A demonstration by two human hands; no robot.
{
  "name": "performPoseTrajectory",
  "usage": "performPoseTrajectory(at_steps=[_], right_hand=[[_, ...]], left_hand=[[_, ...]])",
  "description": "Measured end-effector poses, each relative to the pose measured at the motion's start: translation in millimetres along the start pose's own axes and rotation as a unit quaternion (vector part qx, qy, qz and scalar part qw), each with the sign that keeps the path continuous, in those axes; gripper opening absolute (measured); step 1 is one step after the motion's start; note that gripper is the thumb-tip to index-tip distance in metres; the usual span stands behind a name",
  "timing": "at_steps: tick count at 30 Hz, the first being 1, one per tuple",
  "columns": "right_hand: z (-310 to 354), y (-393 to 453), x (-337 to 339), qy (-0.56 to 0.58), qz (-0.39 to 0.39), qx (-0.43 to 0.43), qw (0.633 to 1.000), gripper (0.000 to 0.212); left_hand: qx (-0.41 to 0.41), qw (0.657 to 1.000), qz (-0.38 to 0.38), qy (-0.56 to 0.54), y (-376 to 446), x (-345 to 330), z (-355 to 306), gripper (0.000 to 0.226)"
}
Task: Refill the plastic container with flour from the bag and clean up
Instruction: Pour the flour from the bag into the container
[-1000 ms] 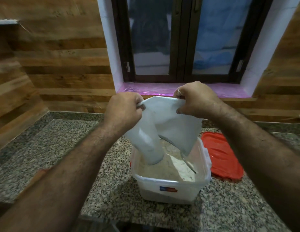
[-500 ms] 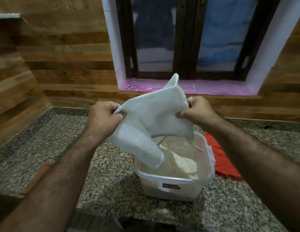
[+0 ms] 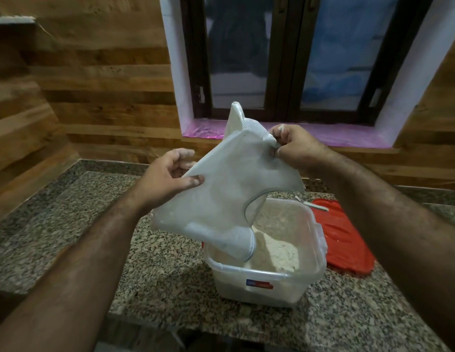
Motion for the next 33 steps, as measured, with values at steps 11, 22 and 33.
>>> performPoseTrajectory(at_steps=[11,22,33], right_hand=[[21.7,1.6,-5.5,0.053,0.036,0.034,0.997,0.055],[4.9,-8.6,-10.6,-0.024,-0.042,0.027,0.998,0.046],[-68.6,-8.9,-54.4,0.124,-0.224,-0.151,0.955,0.117]], left_hand=[[-0.023,0.98,0.189,-0.062,48.8,-18.9,-49.6,0.065],[-0.112,0.981,0.102,0.121,58.9,-25.2,-79.0,0.018],[-0.134,0.95,0.039,0.28,67.8,-24.2,-103.0,0.025]])
Point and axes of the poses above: each hand's wrist, its own y-axis towards the middle knuckle, its own x-axis out of the back of the hand, z = x × y, the point moved 2 cm from there along y, towards the middle knuckle, and after that the axes turned 3 degrees about z, right-handed, at the moved point
